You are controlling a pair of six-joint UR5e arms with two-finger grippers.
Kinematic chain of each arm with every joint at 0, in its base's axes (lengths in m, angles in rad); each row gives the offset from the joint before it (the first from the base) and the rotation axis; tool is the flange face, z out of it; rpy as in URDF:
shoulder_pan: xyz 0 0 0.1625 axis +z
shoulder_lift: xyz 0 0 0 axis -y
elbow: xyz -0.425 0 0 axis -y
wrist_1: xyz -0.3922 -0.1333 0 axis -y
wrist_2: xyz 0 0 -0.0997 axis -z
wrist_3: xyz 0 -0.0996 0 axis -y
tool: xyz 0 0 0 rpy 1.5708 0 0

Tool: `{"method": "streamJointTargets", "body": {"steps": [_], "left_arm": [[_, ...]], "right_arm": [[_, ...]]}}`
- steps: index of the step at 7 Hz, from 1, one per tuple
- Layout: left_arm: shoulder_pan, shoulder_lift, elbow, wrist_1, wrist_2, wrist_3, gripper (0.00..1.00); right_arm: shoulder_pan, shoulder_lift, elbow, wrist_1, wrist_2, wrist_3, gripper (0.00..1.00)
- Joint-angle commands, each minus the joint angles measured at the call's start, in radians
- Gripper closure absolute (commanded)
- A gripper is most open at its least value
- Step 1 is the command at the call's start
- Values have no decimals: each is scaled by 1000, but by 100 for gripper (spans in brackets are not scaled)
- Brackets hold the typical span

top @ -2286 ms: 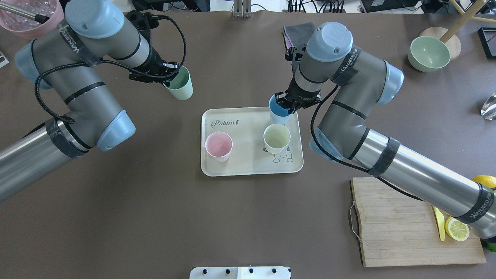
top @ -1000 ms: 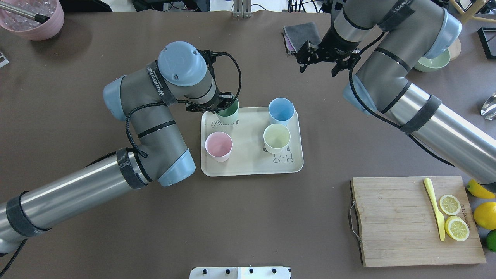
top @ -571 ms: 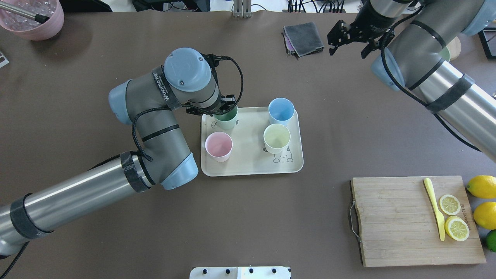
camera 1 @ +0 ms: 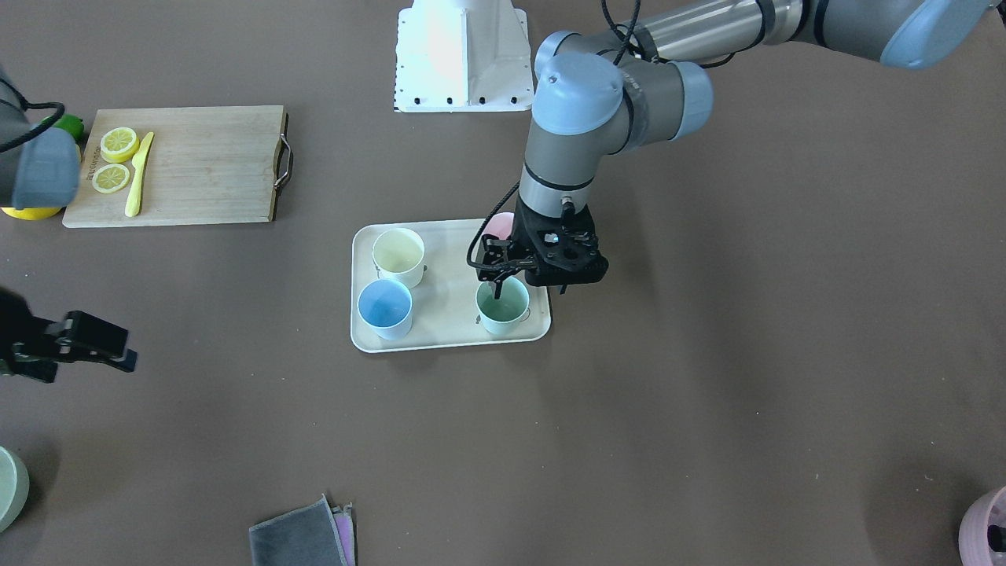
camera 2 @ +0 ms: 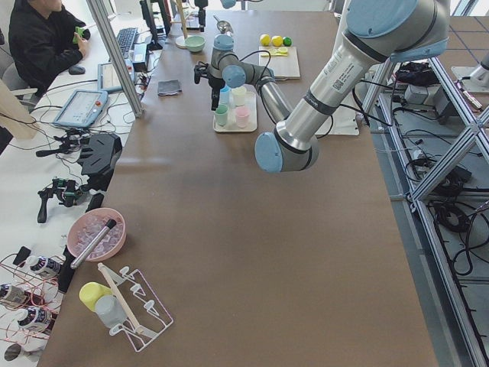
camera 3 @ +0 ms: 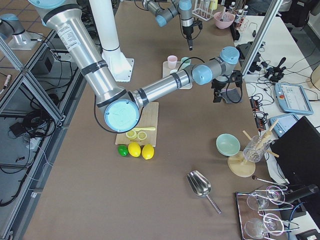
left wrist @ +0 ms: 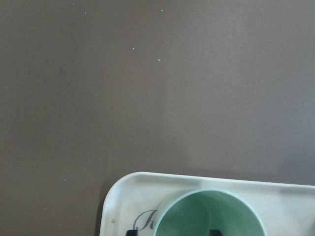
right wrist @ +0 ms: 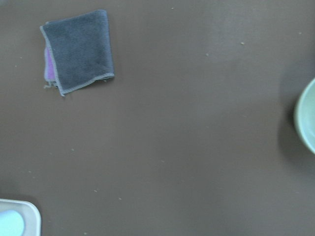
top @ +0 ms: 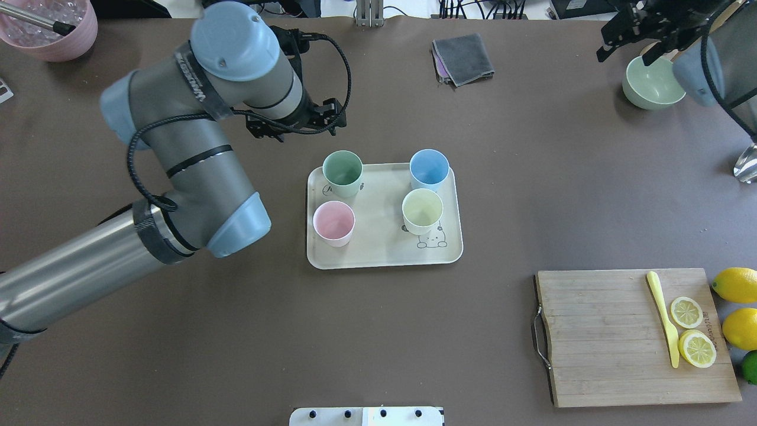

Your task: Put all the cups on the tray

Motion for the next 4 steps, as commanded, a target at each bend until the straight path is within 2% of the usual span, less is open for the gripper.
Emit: {"method": "streamJointTargets", "body": {"steps": [1, 2, 3, 4], "left_arm": [[-128, 227, -180, -108, -15, 72, 2], [-225, 295, -175, -150, -39, 101, 2], [-293, 346, -173, -150, -81, 184, 2], [-322, 377, -171, -150, -84, 203, 2]], "right_arm": [[69, -162, 123, 60, -169, -61, 0], [107, -204, 121, 135, -233, -59, 0], [125, -260, 102, 204, -235, -61, 0], [124, -294, 94, 238, -232, -61, 0]]}}
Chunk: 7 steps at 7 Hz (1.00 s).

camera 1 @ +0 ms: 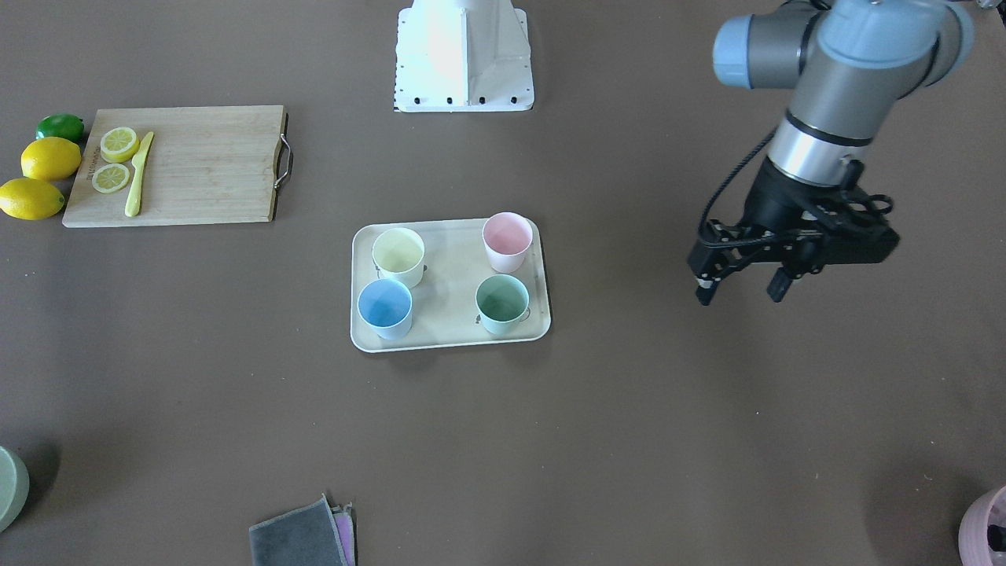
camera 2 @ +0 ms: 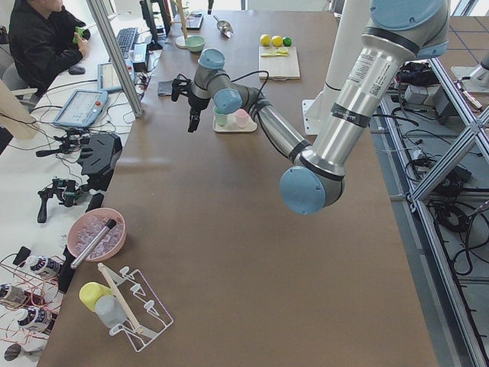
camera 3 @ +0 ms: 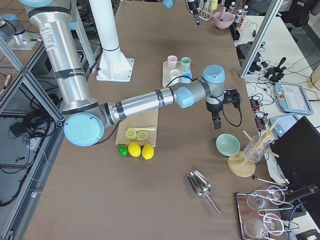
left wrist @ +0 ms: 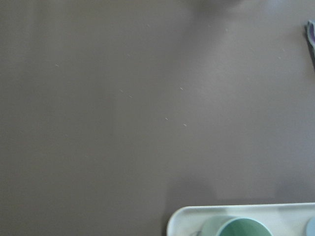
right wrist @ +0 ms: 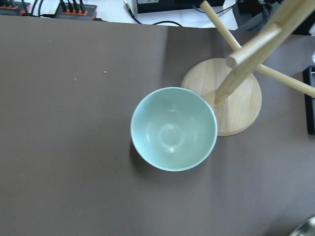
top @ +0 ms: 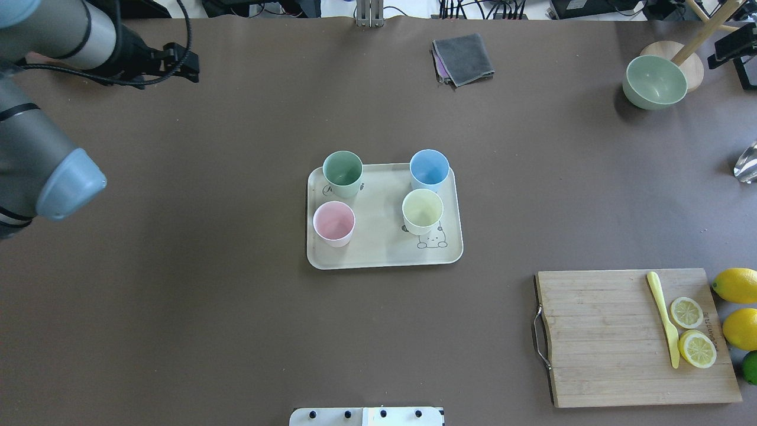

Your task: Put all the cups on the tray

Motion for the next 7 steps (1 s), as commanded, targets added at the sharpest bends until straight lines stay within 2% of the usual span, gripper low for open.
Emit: {"method": "streamJointTargets", "body": {"steps": [1, 2, 3, 4, 5, 6, 7], "left_arm": [[-65, 87, 6, -9, -8, 47, 2], [-97, 190, -4, -10, -19, 47, 2], [-143, 232, 5, -15, -21, 76, 2], [-228, 271, 9, -1, -109, 253, 2], [-346, 325, 49, 13, -222, 513, 2], [-441, 329, 97, 93, -302, 670, 2], [-508, 329, 103, 156, -342, 743, 2]], "right_arm": [[7, -92, -27, 50, -13, -3, 0], [7, -81, -99, 59, 5, -4, 0], [9, -77, -100, 53, 41, -4, 0], [32, -82, -92, 39, 111, -4, 0], [84, -87, -81, 3, 137, -6, 0], [104, -93, -40, -80, 145, -42, 0], [116, -97, 25, -226, 151, -102, 0]]}}
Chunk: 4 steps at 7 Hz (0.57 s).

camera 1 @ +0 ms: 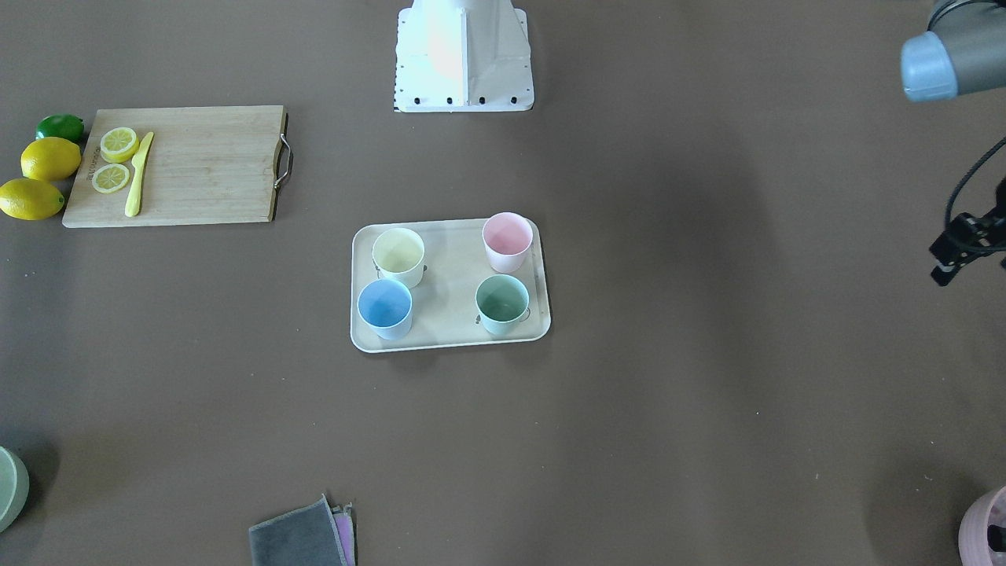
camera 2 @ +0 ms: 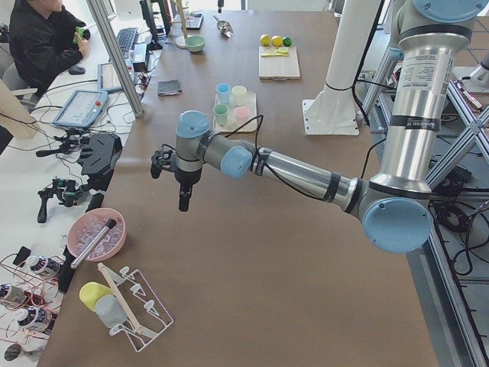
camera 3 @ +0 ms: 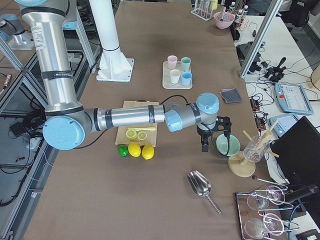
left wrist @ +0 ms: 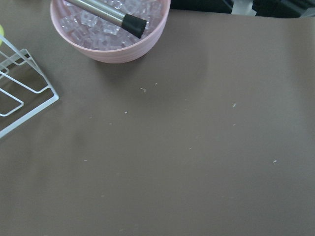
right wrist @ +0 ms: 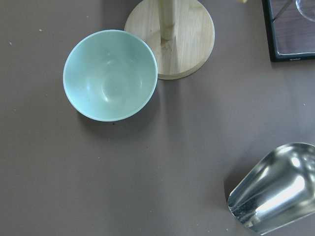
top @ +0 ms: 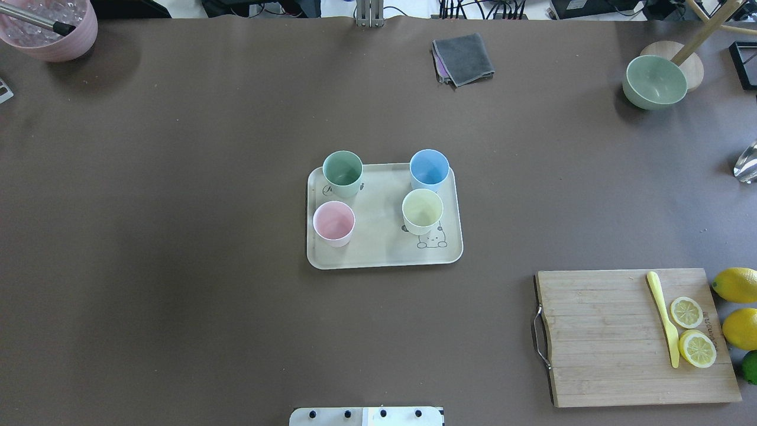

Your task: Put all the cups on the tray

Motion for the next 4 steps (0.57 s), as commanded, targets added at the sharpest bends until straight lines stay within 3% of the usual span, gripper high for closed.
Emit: {"method": "streamJointTargets", "body": {"steps": [1, 4], "left_arm": [[-124, 12, 33, 108, -105, 152, 2], [-126, 113, 30, 90, -122, 154, 2]], "right_arm": [[20, -38, 135, -229, 6, -70, 0], [2, -80, 144, -224, -1, -72, 0]]}}
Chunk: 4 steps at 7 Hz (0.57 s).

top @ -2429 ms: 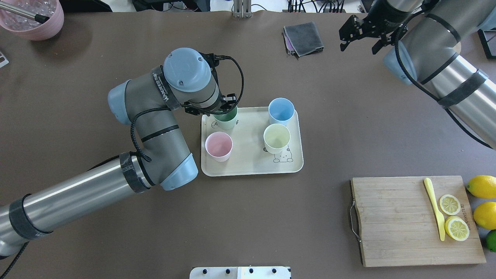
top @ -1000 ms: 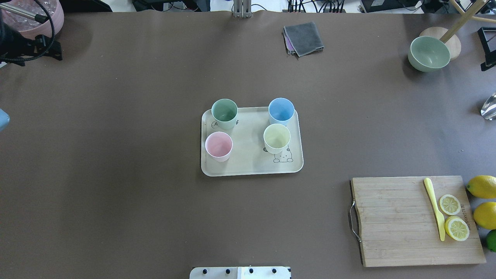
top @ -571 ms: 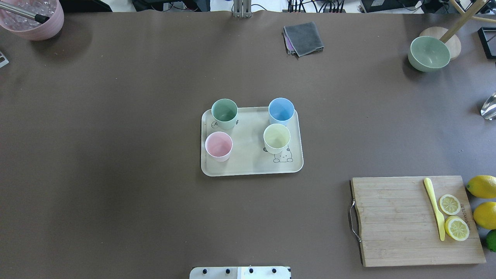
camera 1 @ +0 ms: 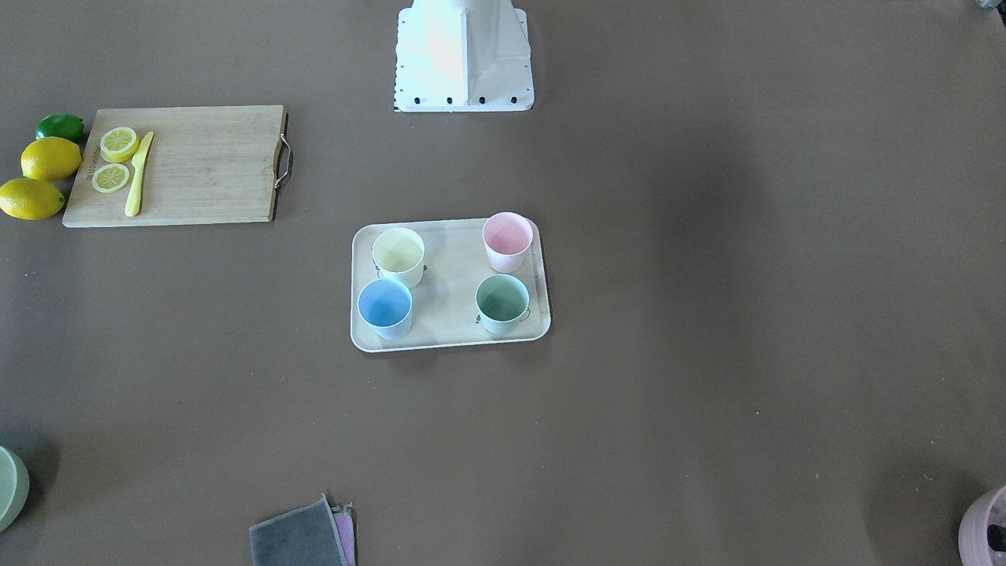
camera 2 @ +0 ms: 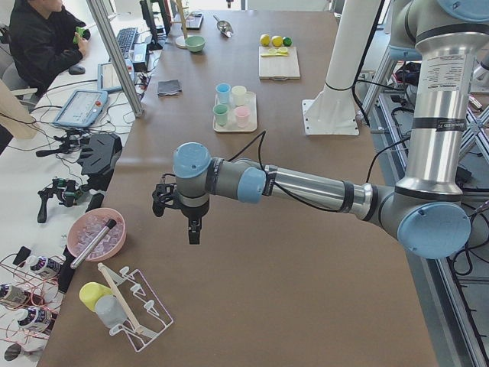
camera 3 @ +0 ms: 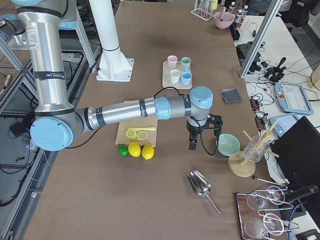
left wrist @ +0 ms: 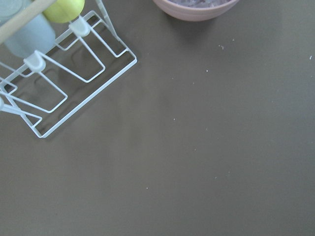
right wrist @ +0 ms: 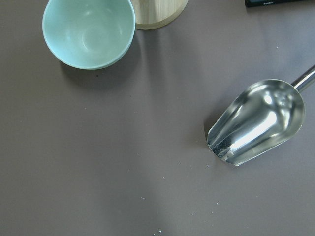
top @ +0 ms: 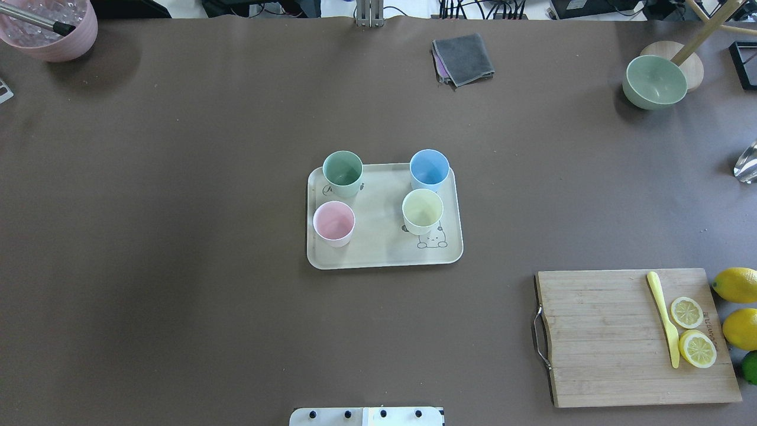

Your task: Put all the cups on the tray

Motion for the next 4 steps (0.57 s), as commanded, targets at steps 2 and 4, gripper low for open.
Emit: {"method": "streamJointTargets", "body": {"steps": [2, 4], "left_arm": [[-2, 43, 0, 0, -2, 2, 2], [-2, 44, 5, 0, 2, 0, 2]], "right_arm": [[-25, -3, -2, -5, -3, -2, 0], [-26, -32, -9, -4, -1, 0, 0]]}}
